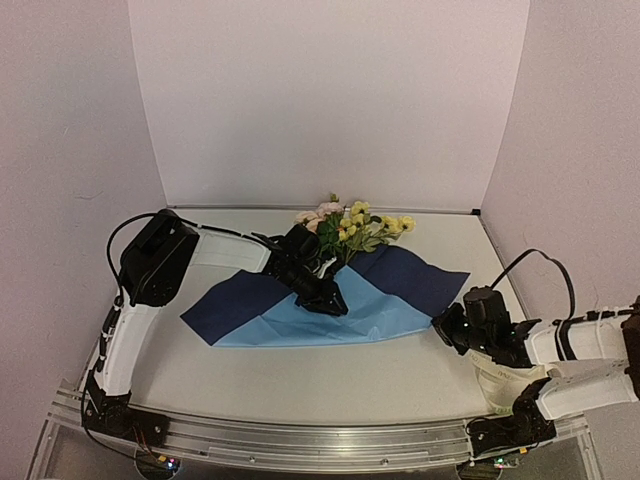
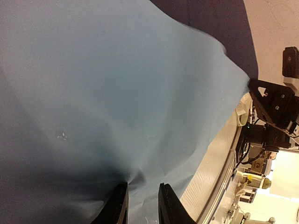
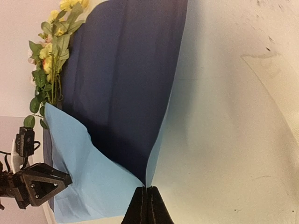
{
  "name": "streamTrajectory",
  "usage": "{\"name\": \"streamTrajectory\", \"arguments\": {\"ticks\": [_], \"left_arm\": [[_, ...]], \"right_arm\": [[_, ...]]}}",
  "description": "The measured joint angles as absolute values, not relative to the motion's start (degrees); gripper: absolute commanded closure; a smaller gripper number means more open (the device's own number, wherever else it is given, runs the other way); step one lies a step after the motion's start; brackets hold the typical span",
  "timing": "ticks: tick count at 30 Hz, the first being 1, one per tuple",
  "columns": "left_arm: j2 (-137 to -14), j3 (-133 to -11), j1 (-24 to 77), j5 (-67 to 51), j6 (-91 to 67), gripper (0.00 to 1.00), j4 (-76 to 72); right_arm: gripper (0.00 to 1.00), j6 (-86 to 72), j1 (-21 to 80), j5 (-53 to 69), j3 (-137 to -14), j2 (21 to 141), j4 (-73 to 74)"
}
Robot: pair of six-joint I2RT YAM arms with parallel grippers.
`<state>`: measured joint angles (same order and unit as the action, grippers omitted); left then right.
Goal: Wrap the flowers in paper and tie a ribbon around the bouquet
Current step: Pick up the one-fourth-folded wrapping paper from the center of the board.
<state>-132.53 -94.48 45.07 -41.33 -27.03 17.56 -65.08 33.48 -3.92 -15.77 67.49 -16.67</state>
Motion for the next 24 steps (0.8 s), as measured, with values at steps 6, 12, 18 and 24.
{"name": "streamTrajectory", "arguments": {"ticks": [6,12,18,24], "left_arm": [[-132.6,-94.5,45.1,-41.2,-27.0,0.76,17.5],[-132.8,-94.5,45.1,-41.3,-27.0,0.76,17.3],[-132.8,-94.5,45.1,-41.8,-26.9,0.72,16.9],[-132.8,-96.0,45.7,-42.2,-25.6,0.72,17.8]], "right_arm": [[1.00,-61.3,39.5,-9.2,-20.9,64.9,-12.2],[1.00,-59.5,42.9,-12.7,-22.1,64.5,-10.5],[1.00,-60.4,43.1,-16.3,-22.1,63.4,-6.2],[1.00,-61.7,43.1,-18.1,-22.4,64.3,-2.6]]}}
